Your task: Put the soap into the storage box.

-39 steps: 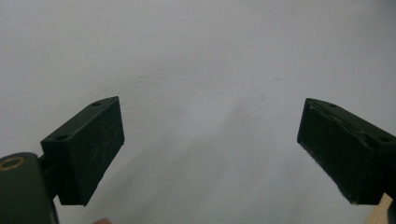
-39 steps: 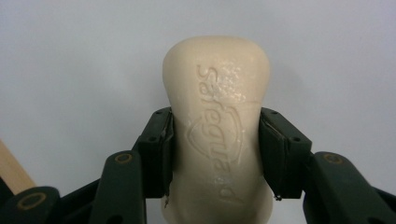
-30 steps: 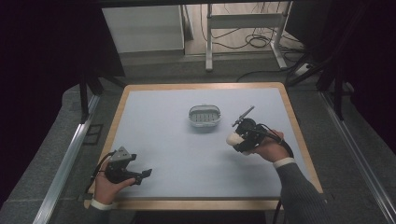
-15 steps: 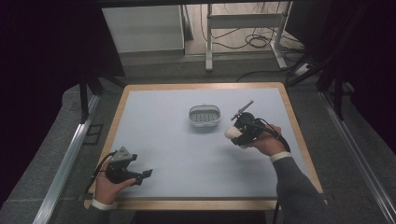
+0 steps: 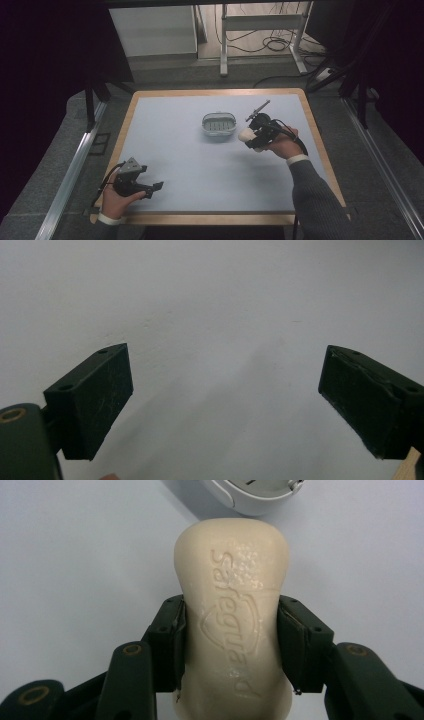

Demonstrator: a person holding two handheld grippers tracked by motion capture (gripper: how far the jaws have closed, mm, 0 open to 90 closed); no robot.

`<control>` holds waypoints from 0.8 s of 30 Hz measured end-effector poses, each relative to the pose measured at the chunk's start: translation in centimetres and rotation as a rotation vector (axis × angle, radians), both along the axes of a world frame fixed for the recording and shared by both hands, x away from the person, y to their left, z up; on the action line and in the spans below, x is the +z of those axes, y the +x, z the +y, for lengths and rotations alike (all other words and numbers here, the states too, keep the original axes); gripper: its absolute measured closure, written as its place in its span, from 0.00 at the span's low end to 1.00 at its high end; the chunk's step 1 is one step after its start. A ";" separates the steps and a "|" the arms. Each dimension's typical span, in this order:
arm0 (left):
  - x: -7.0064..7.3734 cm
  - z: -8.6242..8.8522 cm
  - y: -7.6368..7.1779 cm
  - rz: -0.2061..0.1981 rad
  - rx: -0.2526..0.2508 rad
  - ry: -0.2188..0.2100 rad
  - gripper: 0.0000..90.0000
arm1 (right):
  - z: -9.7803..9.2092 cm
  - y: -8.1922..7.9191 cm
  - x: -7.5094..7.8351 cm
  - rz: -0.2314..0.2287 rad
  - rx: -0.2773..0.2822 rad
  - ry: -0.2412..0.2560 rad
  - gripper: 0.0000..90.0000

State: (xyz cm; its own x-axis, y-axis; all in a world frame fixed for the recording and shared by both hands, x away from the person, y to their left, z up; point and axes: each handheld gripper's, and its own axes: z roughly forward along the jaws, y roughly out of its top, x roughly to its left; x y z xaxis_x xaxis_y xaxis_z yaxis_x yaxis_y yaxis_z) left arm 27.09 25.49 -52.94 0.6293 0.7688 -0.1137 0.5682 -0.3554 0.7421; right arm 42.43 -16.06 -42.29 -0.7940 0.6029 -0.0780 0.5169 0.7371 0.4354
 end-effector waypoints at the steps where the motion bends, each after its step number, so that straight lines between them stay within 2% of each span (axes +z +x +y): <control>1: 0.0 0.0 0.0 0.000 0.000 -0.001 0.09 | 0.0 0.2 0.0 0.004 0.000 0.000 0.55; 8: 0.0 0.0 0.0 0.001 0.000 0.002 0.09 | 0.6 1.3 0.4 -0.005 0.004 0.002 0.55; 9: 0.0 0.0 0.0 0.001 0.000 0.002 0.09 | 0.8 1.5 0.5 -0.024 0.012 0.002 0.55; 13: 0.0 0.1 0.0 0.000 -0.001 0.001 0.09 | 1.1 2.2 0.6 -0.039 0.012 0.021 0.55; 24: 0.0 0.1 0.0 0.001 -0.002 0.002 0.08 | 1.9 3.5 0.6 -0.029 0.011 0.007 0.55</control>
State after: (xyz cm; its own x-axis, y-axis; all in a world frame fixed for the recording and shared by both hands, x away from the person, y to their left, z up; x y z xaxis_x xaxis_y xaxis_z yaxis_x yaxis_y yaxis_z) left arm 27.11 25.56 -52.95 0.6307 0.7677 -0.1134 0.5686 -0.3577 0.7408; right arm 45.91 -14.18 -41.73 -0.7983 0.5944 -0.0967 0.4957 0.7398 0.4550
